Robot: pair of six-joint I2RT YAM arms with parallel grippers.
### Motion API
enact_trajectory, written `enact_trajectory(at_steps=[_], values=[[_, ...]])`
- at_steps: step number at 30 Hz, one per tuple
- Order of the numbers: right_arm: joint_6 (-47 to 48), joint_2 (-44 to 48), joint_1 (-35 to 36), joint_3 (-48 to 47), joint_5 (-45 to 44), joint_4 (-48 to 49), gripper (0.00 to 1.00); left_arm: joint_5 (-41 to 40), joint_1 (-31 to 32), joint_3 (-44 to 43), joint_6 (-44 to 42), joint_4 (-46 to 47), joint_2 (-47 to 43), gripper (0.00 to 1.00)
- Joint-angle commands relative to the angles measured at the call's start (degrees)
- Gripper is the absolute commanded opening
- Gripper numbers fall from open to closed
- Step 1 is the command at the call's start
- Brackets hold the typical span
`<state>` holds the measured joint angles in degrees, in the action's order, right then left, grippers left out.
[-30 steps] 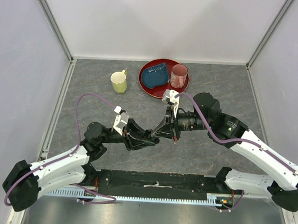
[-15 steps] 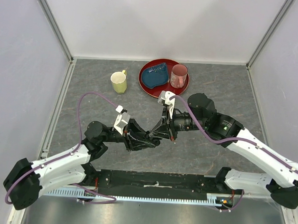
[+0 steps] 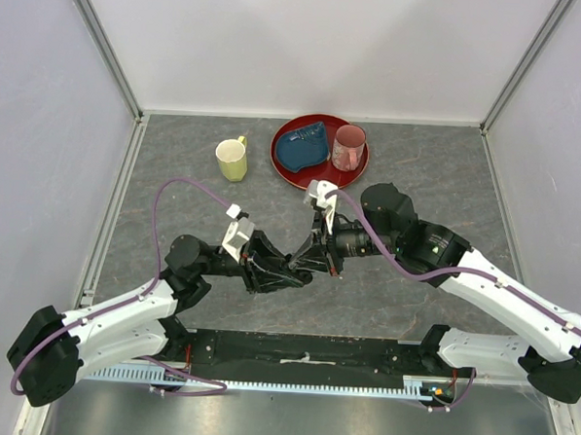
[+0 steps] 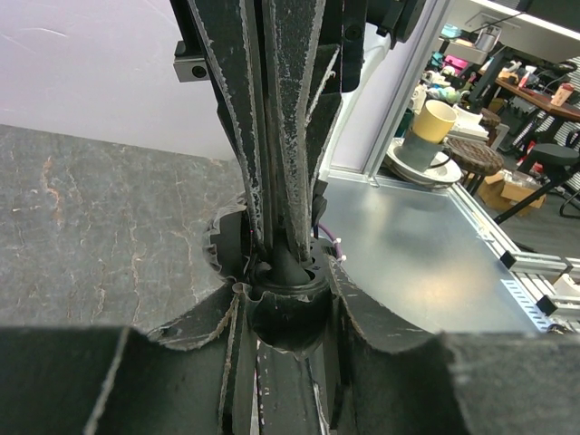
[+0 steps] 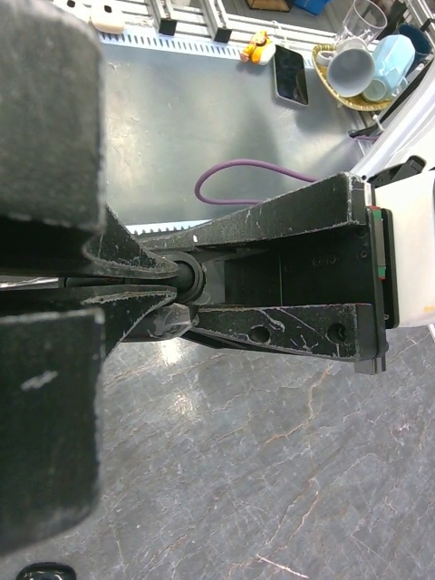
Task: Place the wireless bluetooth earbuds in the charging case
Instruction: Place the earbud in the charging case.
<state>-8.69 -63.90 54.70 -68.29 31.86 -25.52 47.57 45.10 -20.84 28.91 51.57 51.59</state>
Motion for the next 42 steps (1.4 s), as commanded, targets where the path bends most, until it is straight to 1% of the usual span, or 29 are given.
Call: enact_trajectory(at_steps=[1, 8, 10, 16, 17, 19, 20, 22, 23, 27, 30, 31, 40, 42], values=[[1.6, -0.4, 0.8, 0.4, -0.8, -2.1, 0.0, -1.8, 0.1, -1.5, 0.5, 3.7, -0.9, 0.02], [2.2, -1.3, 2.3, 0.3, -2.0, -4.5, 0.0, -4.5, 0.1, -1.0, -0.4, 3.7, -2.0, 0.02], [2.2, -1.1, 2.3, 0.0, -2.1, -4.6, 0.02, -5.2, 0.1, -0.4, -0.5, 3.7, -2.4, 0.02], [2.3, 0.1, 2.3, -1.0, -3.6, -4.5, 0.17, -6.2, 0.2, -0.1, -1.4, 2.0, -3.6, 0.02], [2.2, 0.2, 2.3, -1.3, -4.1, -4.3, 0.22, -6.2, 0.2, -0.1, -1.7, 1.8, -3.6, 0.02], [1.9, 0.4, 2.3, -1.8, -4.6, -4.0, 0.26, -5.9, 0.2, -0.2, -1.7, 1.1, -3.5, 0.02], [1.8, 0.5, 2.3, -1.9, -4.9, -3.6, 0.3, -5.8, 0.2, -0.1, -1.7, 1.1, -3.4, 0.02], [1.4, 0.9, 2.3, -2.0, -5.3, -3.0, 0.34, -5.6, 0.2, 0.0, -1.7, 1.0, -3.3, 0.02], [1.2, 1.1, 2.3, -1.9, -5.3, -2.4, 0.38, -5.7, 0.1, 0.0, -1.7, 1.0, -3.4, 0.02], [0.3, 1.8, 2.3, -2.0, -5.2, -0.9, 0.43, -5.5, 0.2, 0.1, -1.8, 0.2, -3.7, 0.02], [0.1, 2.8, 2.3, -1.5, -5.1, 0.9, 0.49, -5.6, 0.2, 0.4, -2.2, -0.2, -4.0, 0.02], [-0.1, 3.2, 2.3, -1.3, -5.4, 1.2, 0.53, -5.9, 0.2, 0.7, -2.3, -0.1, -4.0, 0.02], [-0.8, 4.1, 2.3, -0.1, -5.6, 4.6, 0.59, -6.4, 0.2, 0.7, -3.6, -2.4, -5.1, 0.02], [-0.3, 4.7, 2.3, 0.0, -5.4, 5.1, 0.61, -6.4, 0.2, 0.7, -3.7, -2.6, -5.3, 0.02]])
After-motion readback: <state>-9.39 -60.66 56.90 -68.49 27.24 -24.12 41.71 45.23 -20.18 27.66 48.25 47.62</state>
